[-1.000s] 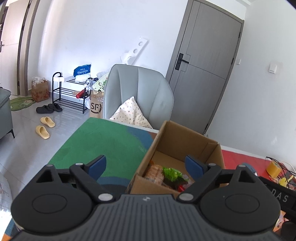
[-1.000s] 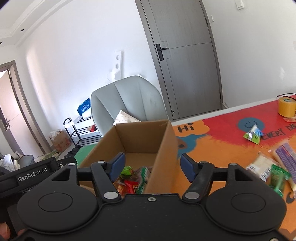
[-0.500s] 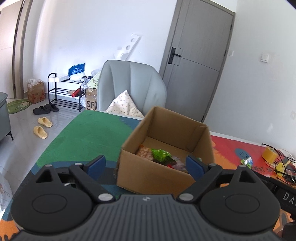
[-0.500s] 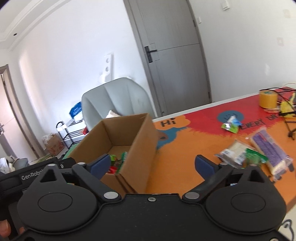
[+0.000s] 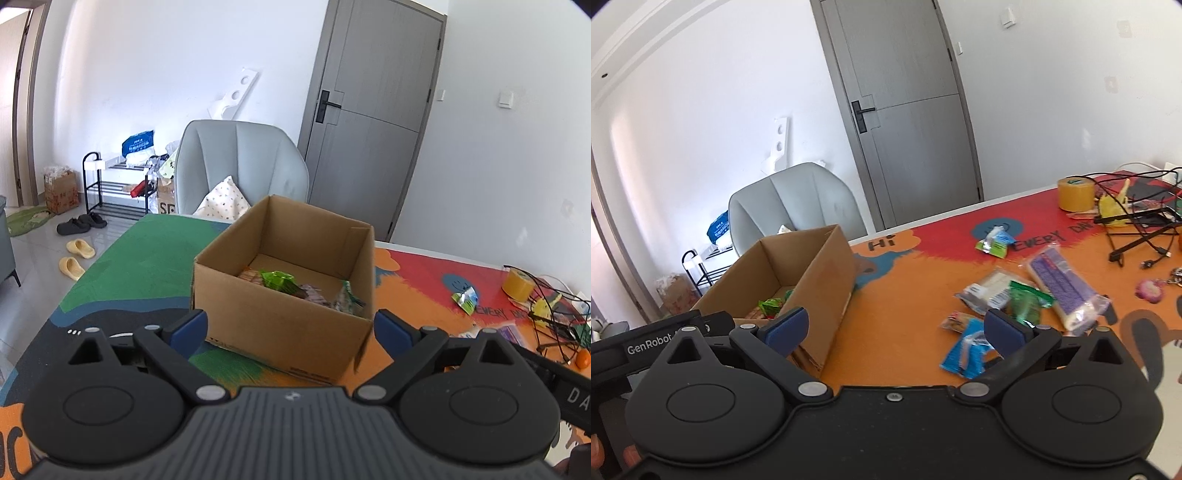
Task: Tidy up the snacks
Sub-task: 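Move both tools back from the box over the snack pile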
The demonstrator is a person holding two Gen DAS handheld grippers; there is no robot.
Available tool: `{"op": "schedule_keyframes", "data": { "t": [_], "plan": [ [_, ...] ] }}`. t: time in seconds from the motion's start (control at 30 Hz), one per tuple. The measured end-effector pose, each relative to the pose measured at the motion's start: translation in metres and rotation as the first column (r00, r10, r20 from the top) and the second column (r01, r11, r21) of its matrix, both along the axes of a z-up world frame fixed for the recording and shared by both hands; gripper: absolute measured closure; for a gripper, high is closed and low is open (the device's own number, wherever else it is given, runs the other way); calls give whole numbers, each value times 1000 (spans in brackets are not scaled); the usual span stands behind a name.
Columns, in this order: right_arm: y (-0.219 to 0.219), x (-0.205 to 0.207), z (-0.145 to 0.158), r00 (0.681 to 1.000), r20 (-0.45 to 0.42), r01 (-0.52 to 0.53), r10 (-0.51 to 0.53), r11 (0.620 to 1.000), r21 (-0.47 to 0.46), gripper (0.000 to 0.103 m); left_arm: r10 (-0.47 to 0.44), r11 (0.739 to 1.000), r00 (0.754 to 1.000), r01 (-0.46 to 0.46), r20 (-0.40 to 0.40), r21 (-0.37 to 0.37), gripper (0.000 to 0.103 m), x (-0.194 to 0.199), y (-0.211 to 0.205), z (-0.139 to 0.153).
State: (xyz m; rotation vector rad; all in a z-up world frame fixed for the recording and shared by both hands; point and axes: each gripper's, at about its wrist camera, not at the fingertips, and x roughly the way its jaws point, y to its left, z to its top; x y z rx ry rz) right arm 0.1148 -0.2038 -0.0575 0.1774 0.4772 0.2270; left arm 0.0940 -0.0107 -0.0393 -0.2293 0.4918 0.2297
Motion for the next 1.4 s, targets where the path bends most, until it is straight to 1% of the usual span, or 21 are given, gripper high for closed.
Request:
{"op": "schedule_keyframes", "data": {
  "t": [0.1,0.3,0.53,0.67,0.9,1.07,1.17,1.23,1.4],
  "plan": [
    [-11,-5,3,1000,8,13,-13,1000,1,0,-15,1000,1000,15,10,16,7,-4,-8,3],
    [-35,-15,6,999,24,32,-32,999,14,0,-30,999,1000,30,1,43,7,-6,-28,6],
    [-65,-18,3,998,19,62,-62,998,14,0,-92,992,996,92,-3,87,7,-5,-57,6],
    [-78,-16,-3,997,12,80,-80,997,23,0,-131,987,991,131,-11,97,7,0,-69,3],
    [-101,-10,-18,993,-5,120,-120,991,58,0,-144,985,990,143,-1,99,7,8,-87,-8],
    [-115,-2,-31,986,-14,168,-168,983,78,0,-177,979,984,177,-10,98,7,19,-101,-19],
    [-121,3,-38,984,-22,179,-177,980,82,2,-205,974,978,207,-21,91,7,27,-108,-27],
    [-125,7,-42,983,-25,185,-184,979,80,9,-219,972,975,221,-28,80,7,32,-112,-33],
    [-133,19,-48,982,-34,190,-188,979,71,20,-245,966,967,249,-66,63,9,48,-124,-50]
  ]
}}
